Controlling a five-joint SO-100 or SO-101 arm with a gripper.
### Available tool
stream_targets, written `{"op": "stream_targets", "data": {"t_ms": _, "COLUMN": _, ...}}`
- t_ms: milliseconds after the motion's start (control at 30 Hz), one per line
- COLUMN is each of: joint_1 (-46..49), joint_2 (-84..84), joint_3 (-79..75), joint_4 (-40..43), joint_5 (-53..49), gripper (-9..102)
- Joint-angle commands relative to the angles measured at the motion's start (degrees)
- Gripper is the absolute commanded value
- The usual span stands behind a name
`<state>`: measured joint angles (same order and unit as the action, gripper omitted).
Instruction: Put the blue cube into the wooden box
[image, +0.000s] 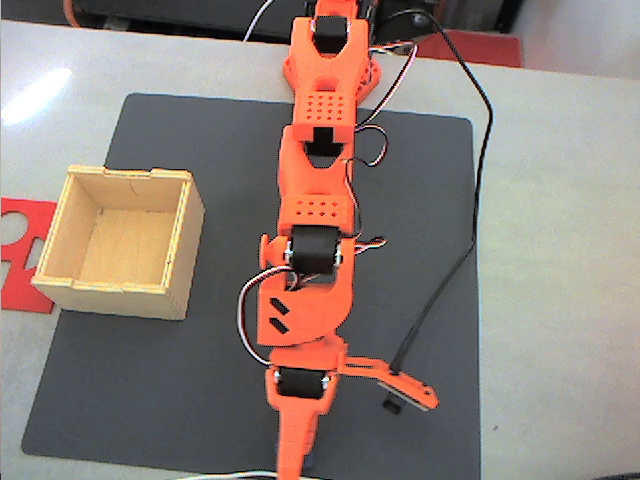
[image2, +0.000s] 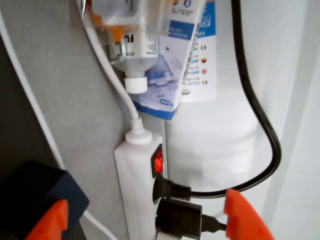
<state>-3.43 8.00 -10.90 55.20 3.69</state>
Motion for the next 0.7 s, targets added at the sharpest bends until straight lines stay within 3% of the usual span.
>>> {"op": "stream_targets", "data": {"t_ms": 0, "joint_1": 2.29, "joint_2": 0.88, "joint_3": -2.55, "joint_4": -0.18, "joint_5": -0.26, "gripper": 40}}
{"op": "stream_targets", "data": {"t_ms": 233, "joint_1": 5.27, "joint_2": 1.67, "joint_3": -2.55, "joint_4": 5.62, "joint_5": -1.05, "gripper": 40}}
{"op": "stream_targets", "data": {"t_ms": 400, "joint_1": 5.01, "joint_2": 2.46, "joint_3": -2.55, "joint_4": 11.60, "joint_5": -9.23, "gripper": 35}}
{"op": "stream_targets", "data": {"t_ms": 667, "joint_1": 2.81, "joint_2": 6.94, "joint_3": -2.55, "joint_4": 8.61, "joint_5": -9.67, "gripper": 33}}
